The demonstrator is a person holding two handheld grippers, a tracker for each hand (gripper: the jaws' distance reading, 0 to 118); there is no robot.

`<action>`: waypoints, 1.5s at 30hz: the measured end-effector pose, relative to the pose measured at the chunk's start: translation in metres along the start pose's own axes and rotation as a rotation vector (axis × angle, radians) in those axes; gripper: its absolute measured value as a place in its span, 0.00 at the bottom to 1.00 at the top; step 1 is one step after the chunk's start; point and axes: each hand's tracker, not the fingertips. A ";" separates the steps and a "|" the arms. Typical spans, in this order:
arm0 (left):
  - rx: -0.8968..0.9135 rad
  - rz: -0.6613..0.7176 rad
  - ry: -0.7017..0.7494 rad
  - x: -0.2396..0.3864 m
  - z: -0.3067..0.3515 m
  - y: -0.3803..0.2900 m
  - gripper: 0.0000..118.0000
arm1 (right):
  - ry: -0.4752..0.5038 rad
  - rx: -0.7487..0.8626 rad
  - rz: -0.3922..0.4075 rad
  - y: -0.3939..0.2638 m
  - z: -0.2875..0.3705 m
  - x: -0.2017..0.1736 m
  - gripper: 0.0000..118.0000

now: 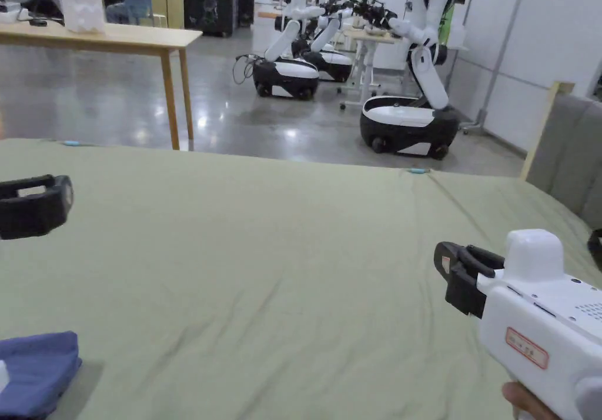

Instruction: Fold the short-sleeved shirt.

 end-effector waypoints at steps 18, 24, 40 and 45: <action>0.134 -0.081 -0.054 0.222 -0.031 0.102 0.00 | -0.129 0.147 0.018 0.160 -0.051 0.029 0.01; 0.163 -0.110 -0.056 0.230 -0.038 0.178 0.00 | -0.151 0.171 0.032 0.219 -0.061 0.025 0.01; 0.122 -0.003 -0.059 0.206 -0.048 0.189 1.00 | -0.074 0.228 0.039 0.245 -0.033 0.010 1.00; 0.118 -0.033 -0.068 0.210 -0.035 0.184 1.00 | -0.113 0.209 -0.021 0.244 -0.057 0.016 1.00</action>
